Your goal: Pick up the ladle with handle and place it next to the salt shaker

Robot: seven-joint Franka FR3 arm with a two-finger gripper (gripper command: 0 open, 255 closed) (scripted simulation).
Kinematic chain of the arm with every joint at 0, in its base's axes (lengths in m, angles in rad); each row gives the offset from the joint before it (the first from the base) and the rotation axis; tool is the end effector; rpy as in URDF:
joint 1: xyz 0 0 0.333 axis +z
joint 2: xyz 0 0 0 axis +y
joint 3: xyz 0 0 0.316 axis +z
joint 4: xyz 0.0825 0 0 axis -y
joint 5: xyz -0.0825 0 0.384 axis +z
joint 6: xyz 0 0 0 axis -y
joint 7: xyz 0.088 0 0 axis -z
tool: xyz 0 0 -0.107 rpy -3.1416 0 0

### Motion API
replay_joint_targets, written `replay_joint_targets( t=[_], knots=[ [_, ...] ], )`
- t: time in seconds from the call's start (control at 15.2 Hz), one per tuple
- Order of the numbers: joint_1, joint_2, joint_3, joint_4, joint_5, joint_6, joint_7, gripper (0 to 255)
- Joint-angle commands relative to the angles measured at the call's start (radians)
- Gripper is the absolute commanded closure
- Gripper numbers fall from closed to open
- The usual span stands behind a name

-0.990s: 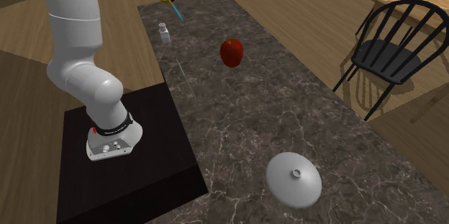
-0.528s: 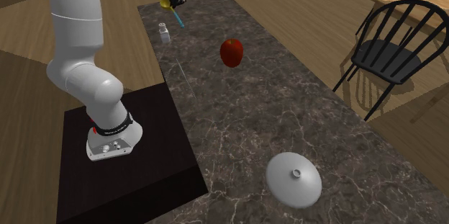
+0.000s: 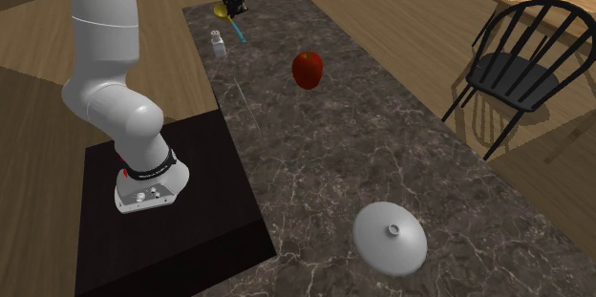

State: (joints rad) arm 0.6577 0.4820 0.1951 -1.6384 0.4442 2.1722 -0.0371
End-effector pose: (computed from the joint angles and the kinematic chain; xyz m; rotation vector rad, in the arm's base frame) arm 0.4510 0.5163 0.3522 -2.5627 -0.8211 0.1843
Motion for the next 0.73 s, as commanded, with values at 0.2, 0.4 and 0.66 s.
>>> replay_joint_targets(
  t=[0.2,0.4,0.66],
  knots=[
    [0.0,0.001,0.0,-0.001,0.0,0.002,0.0,255],
    [0.0,0.001,0.0,-0.001,0.0,0.002,0.0,0],
    [0.0,0.001,0.0,-0.001,0.0,0.002,0.0,0]
  ],
)
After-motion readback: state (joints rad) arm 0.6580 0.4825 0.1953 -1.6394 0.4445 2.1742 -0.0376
